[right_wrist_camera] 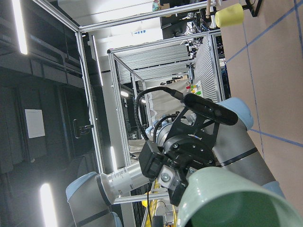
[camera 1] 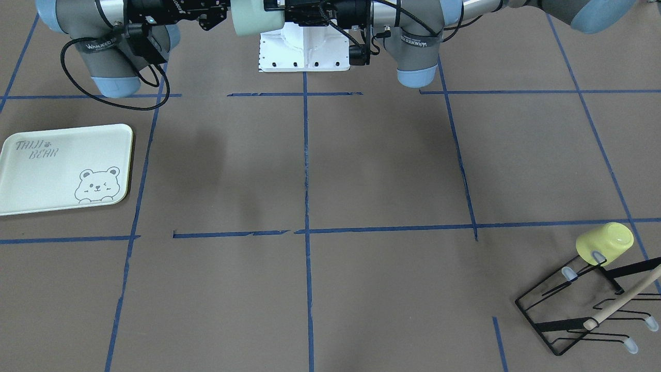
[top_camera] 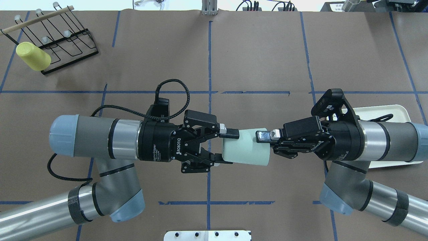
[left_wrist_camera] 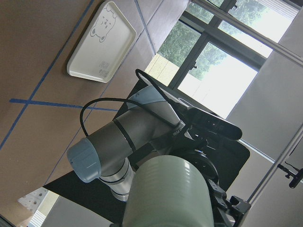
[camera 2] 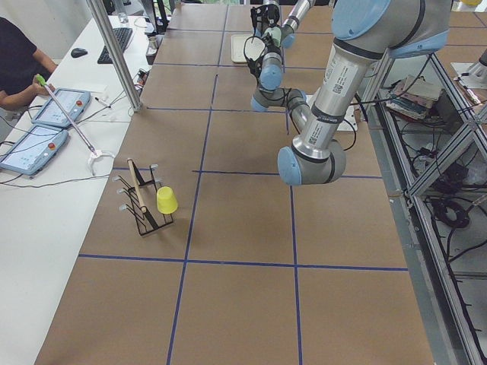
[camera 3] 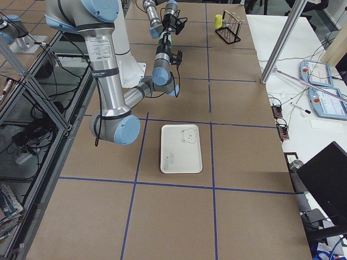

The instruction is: Left arm grabs green cup and hands to right arm on tray

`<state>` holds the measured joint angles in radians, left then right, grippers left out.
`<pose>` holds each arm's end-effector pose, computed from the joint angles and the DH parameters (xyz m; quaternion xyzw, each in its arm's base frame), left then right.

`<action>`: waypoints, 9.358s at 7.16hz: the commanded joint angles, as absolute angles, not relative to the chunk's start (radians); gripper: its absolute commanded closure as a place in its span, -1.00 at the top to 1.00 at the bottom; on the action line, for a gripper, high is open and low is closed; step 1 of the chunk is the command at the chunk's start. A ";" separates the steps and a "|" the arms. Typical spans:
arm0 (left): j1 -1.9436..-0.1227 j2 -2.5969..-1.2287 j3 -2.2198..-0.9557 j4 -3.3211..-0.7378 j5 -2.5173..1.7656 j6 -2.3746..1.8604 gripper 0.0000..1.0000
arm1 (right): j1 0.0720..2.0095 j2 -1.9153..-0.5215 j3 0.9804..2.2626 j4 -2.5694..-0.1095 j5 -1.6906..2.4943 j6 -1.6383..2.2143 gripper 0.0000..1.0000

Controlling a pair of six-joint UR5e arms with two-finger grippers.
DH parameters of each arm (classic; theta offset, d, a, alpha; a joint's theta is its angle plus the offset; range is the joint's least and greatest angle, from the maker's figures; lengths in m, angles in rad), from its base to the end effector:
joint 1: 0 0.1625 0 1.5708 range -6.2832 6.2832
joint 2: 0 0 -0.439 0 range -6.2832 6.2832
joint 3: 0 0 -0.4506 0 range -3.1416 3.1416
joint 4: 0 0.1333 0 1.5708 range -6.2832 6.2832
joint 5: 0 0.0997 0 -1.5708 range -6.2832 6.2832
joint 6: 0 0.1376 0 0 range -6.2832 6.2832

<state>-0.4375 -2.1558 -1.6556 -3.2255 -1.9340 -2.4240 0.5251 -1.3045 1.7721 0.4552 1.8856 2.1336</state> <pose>0.5269 -0.3397 0.0880 -0.2565 0.8684 -0.1026 0.4118 -0.4021 -0.3378 0.2184 -0.0675 -0.9351 0.0356 0.3459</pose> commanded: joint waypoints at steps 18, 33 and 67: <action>-0.694 -2.033 -1.851 -2.313 -1.950 -1.730 1.00 | 1.110 -1.692 1.649 -0.029 2.102 1.635 -1.00; -0.870 -1.838 -2.206 -1.569 -1.948 -0.930 1.00 | 0.956 -1.573 1.884 -1.503 2.189 0.672 -0.95; -1.588 -1.417 -1.827 -1.325 -2.399 0.268 1.00 | 1.568 -1.848 1.953 -1.689 2.333 -0.037 1.00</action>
<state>-1.5877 -1.4163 -1.8255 -1.3251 -2.3990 0.2684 1.5681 -1.8485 1.9485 -1.6891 2.3326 -0.0362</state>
